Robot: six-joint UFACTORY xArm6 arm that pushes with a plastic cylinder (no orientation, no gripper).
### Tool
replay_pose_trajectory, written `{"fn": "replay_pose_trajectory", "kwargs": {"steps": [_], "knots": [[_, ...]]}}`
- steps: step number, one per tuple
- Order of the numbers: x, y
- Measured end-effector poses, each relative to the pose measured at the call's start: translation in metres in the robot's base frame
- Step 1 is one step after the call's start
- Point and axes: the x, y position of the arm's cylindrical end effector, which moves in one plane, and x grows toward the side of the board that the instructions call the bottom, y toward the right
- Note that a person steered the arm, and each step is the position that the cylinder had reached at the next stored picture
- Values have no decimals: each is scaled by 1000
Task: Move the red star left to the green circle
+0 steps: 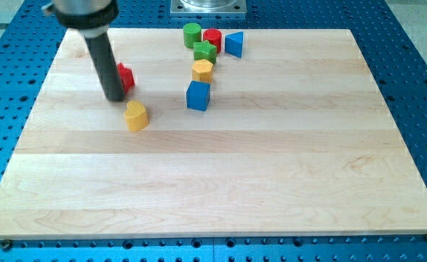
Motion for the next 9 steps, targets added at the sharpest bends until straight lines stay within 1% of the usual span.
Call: {"fn": "replay_pose_trajectory", "kwargs": {"steps": [1,2,4,5,6,7,8,9], "knots": [[-33,0],[-25,-32],[-22,-50],[-13,-71],[-19,-37],[-59,33],[-71,42],[-69,-26]]}}
